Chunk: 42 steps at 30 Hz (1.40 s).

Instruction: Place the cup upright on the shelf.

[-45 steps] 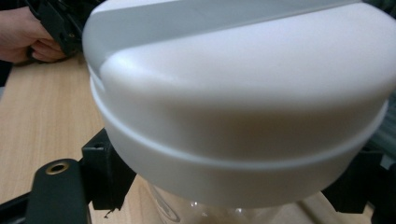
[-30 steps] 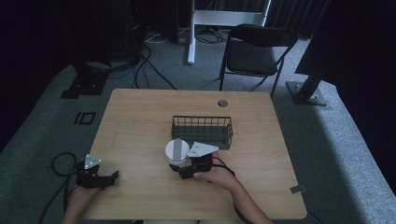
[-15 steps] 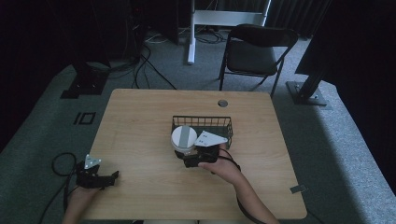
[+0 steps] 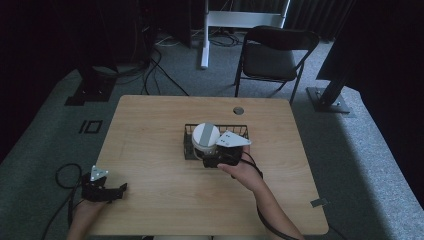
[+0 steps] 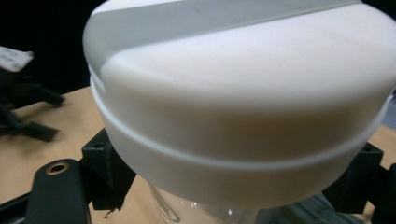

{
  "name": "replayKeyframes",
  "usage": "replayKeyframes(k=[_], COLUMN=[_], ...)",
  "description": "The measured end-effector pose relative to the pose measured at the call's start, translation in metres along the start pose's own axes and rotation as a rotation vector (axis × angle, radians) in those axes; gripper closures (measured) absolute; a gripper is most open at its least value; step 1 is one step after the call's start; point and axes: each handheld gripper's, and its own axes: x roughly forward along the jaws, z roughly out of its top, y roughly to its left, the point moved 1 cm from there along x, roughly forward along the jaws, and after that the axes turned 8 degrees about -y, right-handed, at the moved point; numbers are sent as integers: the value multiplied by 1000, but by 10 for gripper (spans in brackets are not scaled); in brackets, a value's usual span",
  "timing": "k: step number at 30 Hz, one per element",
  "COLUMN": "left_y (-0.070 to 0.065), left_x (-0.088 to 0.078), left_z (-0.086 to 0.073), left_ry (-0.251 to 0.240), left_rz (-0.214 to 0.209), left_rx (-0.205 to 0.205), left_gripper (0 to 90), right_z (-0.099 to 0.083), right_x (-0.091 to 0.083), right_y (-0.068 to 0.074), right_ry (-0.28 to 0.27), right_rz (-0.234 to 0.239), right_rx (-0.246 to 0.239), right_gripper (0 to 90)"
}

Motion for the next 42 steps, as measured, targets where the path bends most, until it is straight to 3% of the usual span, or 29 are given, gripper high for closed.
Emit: replayKeyframes(k=[4,13,27,40,42], left_y=[0,0,0,0,0], left_x=[0,0,0,0,0], left_z=[0,0,0,0,0], left_ry=[0,1,1,0,1], left_rz=[0,0,0,-1,-1], left_rx=[0,0,-1,-1,-1], left_gripper=[1,1,1,1,1], right_z=[5,13,-1,-21,-23], right_x=[0,-1,6,14,15], right_y=[-7,-28,-53,-63,-64], right_ry=[-6,-4,59,121,136], right_rz=[-43,-237,-457,-500,-514], right_rx=[8,37,67,110,98], right_gripper=[184,184,184,183,184])
